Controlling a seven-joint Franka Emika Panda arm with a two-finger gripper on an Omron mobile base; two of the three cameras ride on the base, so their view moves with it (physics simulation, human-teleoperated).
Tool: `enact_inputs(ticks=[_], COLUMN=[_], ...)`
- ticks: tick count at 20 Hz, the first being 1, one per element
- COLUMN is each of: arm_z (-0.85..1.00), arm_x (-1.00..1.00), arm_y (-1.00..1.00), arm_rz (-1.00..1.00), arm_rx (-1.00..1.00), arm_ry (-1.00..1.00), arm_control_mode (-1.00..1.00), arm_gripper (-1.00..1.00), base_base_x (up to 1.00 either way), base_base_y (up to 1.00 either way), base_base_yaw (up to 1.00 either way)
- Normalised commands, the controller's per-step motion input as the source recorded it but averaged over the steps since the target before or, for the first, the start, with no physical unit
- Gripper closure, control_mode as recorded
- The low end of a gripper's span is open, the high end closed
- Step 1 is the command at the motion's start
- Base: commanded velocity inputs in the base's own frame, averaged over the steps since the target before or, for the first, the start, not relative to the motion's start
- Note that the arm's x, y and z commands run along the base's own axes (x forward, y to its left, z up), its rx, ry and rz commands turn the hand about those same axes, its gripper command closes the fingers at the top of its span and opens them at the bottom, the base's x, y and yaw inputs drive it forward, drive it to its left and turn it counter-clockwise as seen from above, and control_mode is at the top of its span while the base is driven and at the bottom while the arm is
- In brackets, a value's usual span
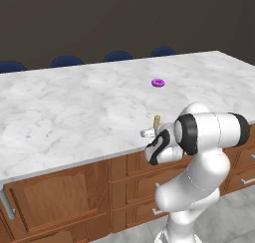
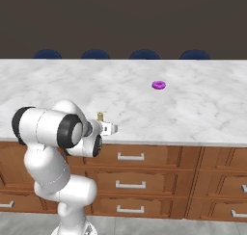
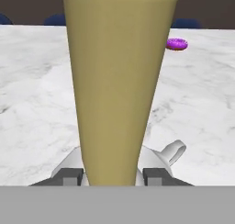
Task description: Pick the candle and candle from the dining table and place them in the open cabinet. Close the cabinet after placing the objects.
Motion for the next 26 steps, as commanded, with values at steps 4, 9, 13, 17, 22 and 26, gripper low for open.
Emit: enact_inputs(ticks=[4,9,13,17,22,26], arm_z=[0.00,0.00,0.00,0.00,0.00,0.00], arm_x=[-0.32,-0.29,0.00,0.00,0.00,0.00], arm_y=[-0.16,-0.11,0.00,0.00,0.00,0.00], arm_rz=[0.00,0.00,0.00,0.00,0.00,0.00], arm_rx=[0.00,0.00,0.00,0.00,0.00,0.00], arm_ry=[0.00,0.00,0.00,0.00,0.00,0.00], arm_control_mode=[-1.00,1.00,1.00,1.00,1.00,1.00], arm_gripper=[1.00,1.00,1.00,1.00,1.00,1.00], base_base_x=[0.00,-0.07,-0.26,-0.26,-0.45,-0.46], base_base_y=[0.00,-0.04,-0.22,-0.24,-0.15,-0.06], base_base_yaw=[0.00,0.00,0.00,0.00,0.00,0.00])
